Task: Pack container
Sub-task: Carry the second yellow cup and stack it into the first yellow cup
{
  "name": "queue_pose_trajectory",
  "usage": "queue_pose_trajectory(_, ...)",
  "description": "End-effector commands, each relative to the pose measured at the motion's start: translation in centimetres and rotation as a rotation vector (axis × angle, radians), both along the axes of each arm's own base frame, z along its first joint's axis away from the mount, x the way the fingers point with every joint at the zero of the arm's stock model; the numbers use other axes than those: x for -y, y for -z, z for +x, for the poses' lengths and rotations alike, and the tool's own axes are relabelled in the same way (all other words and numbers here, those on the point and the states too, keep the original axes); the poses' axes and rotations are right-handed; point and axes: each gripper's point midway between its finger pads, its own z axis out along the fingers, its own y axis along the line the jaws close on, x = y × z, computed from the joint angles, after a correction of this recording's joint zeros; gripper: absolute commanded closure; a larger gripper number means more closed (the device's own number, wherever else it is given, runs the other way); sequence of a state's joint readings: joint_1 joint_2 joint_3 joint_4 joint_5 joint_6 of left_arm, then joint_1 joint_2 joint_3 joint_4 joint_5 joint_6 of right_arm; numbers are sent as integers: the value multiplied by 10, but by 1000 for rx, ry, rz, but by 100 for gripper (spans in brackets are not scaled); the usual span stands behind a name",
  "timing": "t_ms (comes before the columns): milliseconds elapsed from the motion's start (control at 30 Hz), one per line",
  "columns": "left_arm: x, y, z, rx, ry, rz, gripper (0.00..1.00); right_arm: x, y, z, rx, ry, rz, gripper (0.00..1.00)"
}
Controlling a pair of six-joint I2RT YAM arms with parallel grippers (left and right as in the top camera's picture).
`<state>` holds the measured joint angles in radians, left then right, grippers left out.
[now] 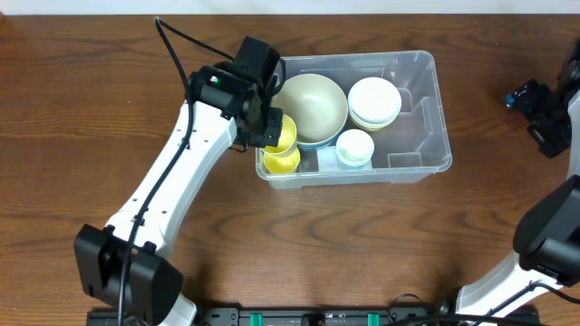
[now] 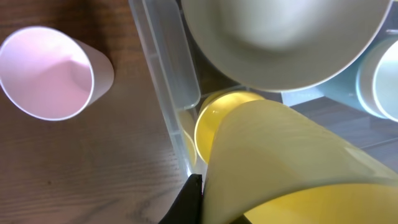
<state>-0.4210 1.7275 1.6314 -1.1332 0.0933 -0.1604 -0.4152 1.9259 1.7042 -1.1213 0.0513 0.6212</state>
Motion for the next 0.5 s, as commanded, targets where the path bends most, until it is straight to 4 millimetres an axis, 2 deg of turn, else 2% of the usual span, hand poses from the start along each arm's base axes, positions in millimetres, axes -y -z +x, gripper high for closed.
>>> queue_pose_trajectory(0,-3,10,-4,-28,-10,22,93,3,-2,-3,4,23,-3,1)
queue_pose_trajectory(133,-3,13,-4,-36,-10,26,93,3,-2,-3,4,23,-3,1)
queue_pose_trajectory(233,-3,13,-3,-36,-10,26,87,3,-2,-3,4,23,-3,1)
queue_pose_trajectory(367,-3,13,-3,-36,-10,26,86,3,-2,-3,4,23,-3,1)
queue_pose_trajectory(467,-3,13,-3,-35,-10,25,76,3,-2,-3,4,23,-3,1)
